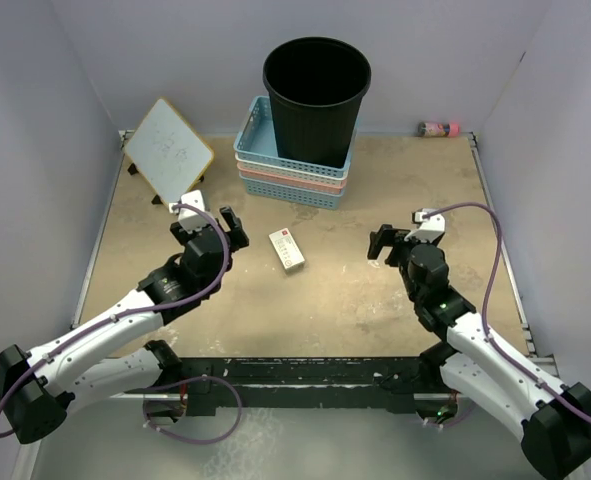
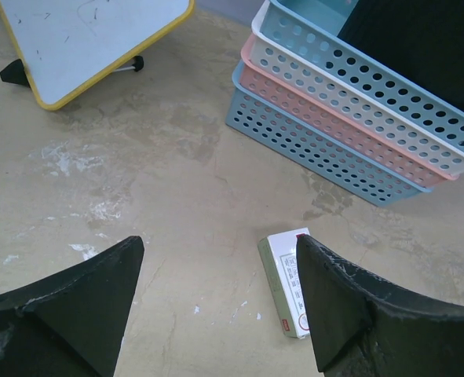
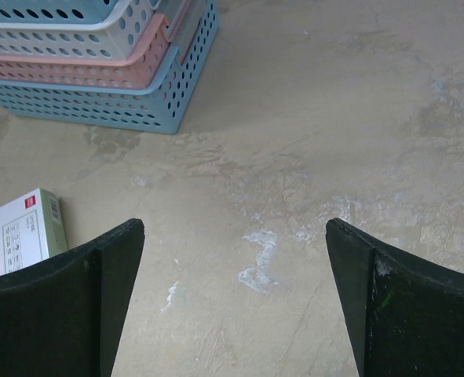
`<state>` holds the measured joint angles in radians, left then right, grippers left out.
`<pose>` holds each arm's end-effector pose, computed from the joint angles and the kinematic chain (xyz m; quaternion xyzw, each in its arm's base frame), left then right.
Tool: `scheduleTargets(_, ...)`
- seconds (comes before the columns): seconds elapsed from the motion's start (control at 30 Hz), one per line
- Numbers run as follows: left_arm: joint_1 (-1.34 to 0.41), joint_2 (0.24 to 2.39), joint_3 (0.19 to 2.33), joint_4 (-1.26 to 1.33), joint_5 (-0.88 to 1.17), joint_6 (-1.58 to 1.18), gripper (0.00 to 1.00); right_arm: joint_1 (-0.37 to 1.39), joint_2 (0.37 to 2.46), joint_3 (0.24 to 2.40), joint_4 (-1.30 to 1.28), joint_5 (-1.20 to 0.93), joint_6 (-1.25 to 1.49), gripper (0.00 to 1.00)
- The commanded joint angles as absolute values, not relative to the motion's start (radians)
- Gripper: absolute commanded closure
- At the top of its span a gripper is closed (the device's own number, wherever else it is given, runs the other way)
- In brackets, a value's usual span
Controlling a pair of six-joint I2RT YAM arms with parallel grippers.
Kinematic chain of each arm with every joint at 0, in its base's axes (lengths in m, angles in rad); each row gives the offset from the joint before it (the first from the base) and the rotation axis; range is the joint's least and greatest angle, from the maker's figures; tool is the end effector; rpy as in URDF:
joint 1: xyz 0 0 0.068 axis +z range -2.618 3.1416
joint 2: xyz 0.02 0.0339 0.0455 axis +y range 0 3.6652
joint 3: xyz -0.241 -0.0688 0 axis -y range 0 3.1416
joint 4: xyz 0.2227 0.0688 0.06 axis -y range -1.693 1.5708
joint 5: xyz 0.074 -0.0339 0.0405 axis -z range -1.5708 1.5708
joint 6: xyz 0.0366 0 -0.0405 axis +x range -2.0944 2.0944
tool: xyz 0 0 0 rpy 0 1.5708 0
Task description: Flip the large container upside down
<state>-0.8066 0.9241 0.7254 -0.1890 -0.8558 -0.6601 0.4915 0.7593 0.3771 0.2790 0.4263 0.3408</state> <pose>0.1553 -0.1221 0.2836 -0.1755 0.7701 -0.0837 0.6075 0.1667 0.0721 0.2410 0.0866 0.7344 0.1209 0.6622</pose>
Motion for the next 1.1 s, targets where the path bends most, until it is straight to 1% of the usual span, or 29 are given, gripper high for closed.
scheduleTargets(0.0,-0.811,0.928,0.723,-0.132,-0.836,-0.647,0.24,0.494,0.771,0.417,0.320,0.422,0.337,0.00)
scheduleTargets(0.53,-0.811,0.926,0.711,-0.133,-0.854,-0.654,0.24,0.494,0.777,0.423,0.285,0.454,0.393,0.00)
scheduleTargets(0.6,-0.811,0.939,0.711,-0.118,-0.807,-0.642,0.24,0.494,0.780,0.431,0.255,0.515,0.409,0.00)
scheduleTargets(0.7,-0.813,0.979,0.694,-0.054,-0.606,-0.610,0.24,0.492,0.790,0.444,0.165,0.585,0.541,0.00)
scheduleTargets(0.77,-0.833,1.016,0.664,0.005,-0.507,-0.631,0.24,0.492,0.818,0.465,0.103,0.554,0.561,0.00)
scheduleTargets(0.83,-0.876,1.057,0.636,0.046,-0.477,-0.668,0.24,0.493,0.867,0.480,0.074,0.501,0.565,0.00)
scheduleTargets(0.97,-0.969,1.118,0.632,0.050,-0.532,-0.706,0.24,0.492,1.019,0.588,-0.037,0.379,0.589,0.00)
scheduleTargets(1.03,-0.976,1.126,0.660,0.020,-0.575,-0.703,0.24,0.491,1.113,0.722,-0.155,0.371,0.591,0.00)
scheduleTargets(1.07,-0.976,1.127,0.679,-0.003,-0.613,-0.697,0.24,0.491,1.156,0.816,-0.244,0.401,0.606,0.00)
